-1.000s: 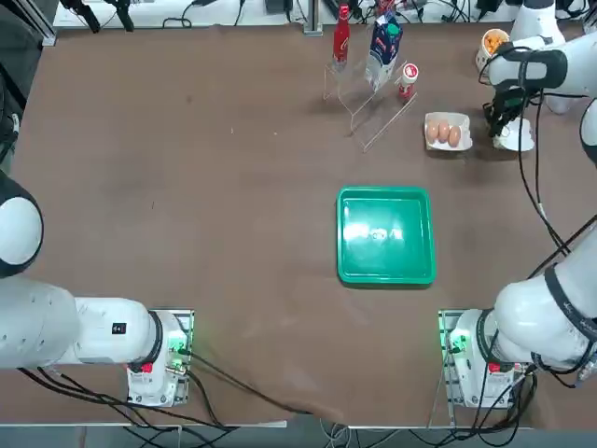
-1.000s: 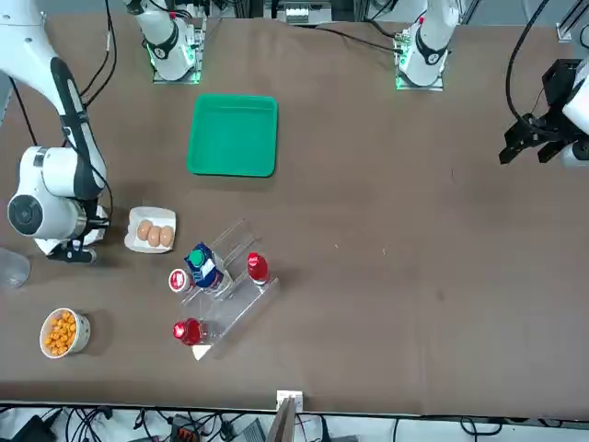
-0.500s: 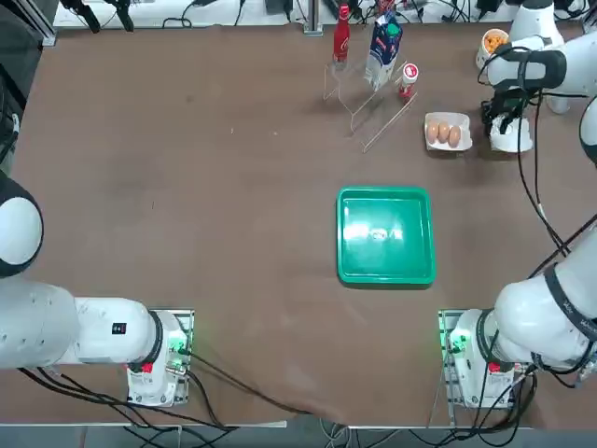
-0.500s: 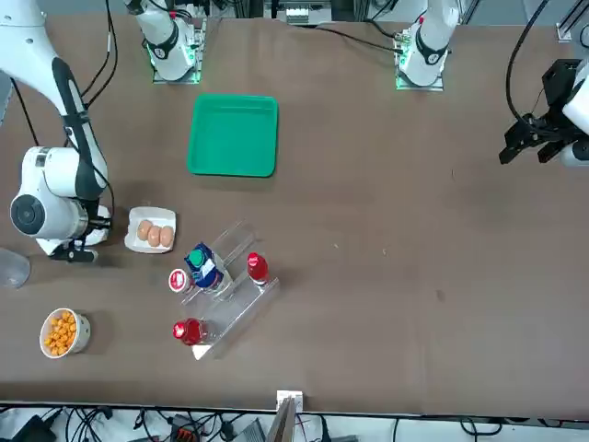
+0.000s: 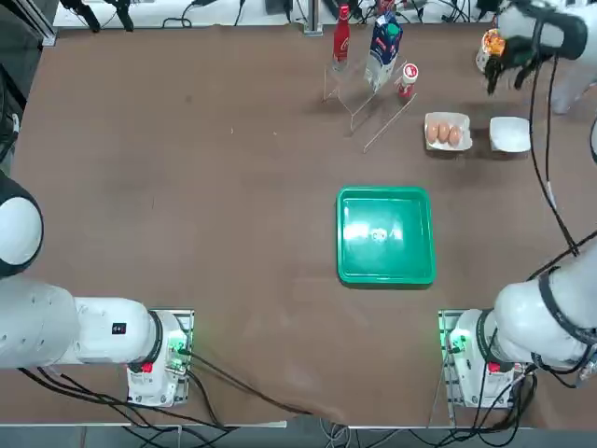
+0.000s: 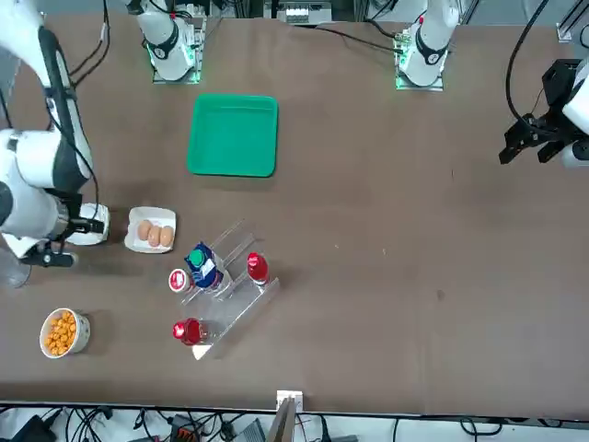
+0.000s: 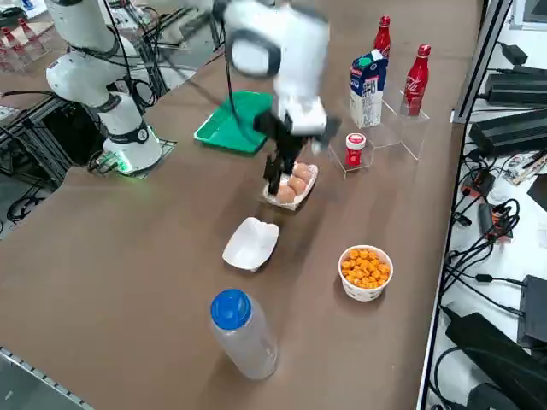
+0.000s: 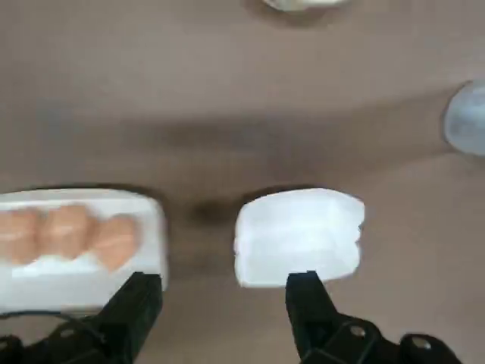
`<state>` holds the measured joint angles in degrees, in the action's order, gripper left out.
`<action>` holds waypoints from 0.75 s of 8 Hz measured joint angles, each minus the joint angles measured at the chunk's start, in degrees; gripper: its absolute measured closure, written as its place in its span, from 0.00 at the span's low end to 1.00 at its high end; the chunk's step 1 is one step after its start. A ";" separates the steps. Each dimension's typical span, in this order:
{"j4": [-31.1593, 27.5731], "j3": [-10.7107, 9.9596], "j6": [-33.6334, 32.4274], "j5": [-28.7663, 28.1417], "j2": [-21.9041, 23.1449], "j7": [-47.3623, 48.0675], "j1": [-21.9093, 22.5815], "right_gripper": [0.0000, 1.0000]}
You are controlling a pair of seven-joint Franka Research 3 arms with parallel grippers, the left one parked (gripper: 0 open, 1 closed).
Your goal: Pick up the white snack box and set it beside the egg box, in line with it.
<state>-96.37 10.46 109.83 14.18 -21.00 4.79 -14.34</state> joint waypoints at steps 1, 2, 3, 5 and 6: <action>3.31 1.07 -4.92 -5.97 3.30 -0.13 0.29 0.00; 7.66 1.46 -11.96 -10.17 5.90 -1.04 0.46 0.00; 13.07 1.49 -20.56 -12.70 7.48 -2.64 0.43 0.00; 23.24 1.62 -36.29 -14.33 8.83 -5.12 0.40 0.00; 25.32 1.94 -38.71 -14.18 9.85 -5.70 0.89 0.00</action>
<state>-71.05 12.40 71.13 0.00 -11.15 -0.91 -13.45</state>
